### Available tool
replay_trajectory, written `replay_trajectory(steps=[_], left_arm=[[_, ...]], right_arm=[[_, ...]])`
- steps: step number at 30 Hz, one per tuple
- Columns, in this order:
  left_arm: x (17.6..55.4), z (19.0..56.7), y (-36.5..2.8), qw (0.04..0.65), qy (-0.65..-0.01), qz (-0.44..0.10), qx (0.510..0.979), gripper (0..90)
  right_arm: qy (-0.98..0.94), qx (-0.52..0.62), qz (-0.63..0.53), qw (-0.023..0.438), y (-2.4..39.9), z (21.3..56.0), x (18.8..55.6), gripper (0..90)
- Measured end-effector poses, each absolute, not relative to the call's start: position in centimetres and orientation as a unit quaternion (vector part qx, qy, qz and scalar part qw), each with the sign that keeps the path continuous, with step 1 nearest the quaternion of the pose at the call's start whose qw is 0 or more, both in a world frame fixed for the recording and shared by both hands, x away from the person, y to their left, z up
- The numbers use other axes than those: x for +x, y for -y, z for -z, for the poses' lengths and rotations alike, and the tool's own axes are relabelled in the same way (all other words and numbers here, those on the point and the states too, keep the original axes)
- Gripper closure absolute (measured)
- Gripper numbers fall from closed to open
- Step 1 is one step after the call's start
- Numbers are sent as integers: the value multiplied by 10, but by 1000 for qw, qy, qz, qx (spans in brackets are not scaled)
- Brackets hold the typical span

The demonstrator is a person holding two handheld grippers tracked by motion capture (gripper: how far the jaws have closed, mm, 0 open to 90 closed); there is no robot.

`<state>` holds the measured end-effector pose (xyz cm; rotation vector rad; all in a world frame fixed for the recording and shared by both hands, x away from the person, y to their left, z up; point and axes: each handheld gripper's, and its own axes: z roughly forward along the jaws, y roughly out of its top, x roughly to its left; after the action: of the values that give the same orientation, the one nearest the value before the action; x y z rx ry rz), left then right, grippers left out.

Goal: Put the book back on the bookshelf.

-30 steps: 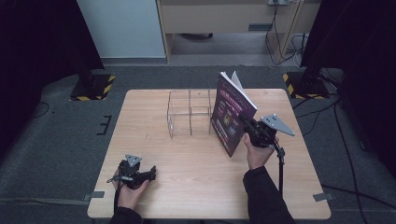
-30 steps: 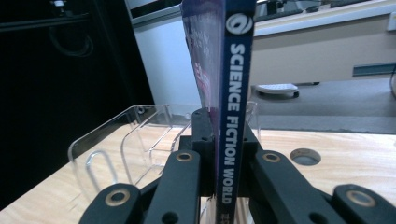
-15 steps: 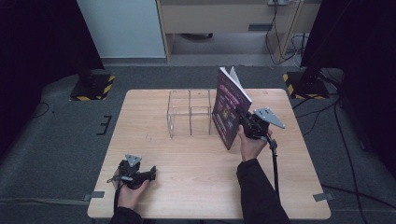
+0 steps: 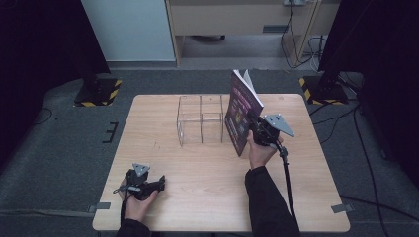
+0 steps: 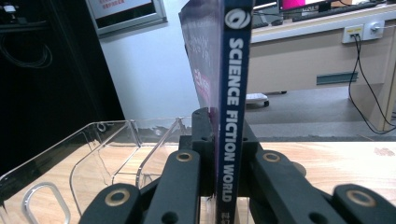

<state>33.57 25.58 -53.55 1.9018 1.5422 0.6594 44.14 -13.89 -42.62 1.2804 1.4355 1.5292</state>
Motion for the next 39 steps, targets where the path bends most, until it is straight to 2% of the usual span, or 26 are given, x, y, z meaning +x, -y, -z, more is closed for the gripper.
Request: replay_trajectory(steps=[13,26,33,39], left_arm=[[336,535,-256,298,-581,-248,716,87],[336,535,-256,298,-580,-248,716,87],[336,535,-256,298,-580,-248,716,88],[336,535,-256,298,-580,-248,716,87]], right_arm=[[-565,484,-566,355,135,426,437,833],[-580,474,-566,346,136,425,438,740],[-580,472,-561,356,136,422,438,635],[-582,473,-563,348,139,420,439,496]])
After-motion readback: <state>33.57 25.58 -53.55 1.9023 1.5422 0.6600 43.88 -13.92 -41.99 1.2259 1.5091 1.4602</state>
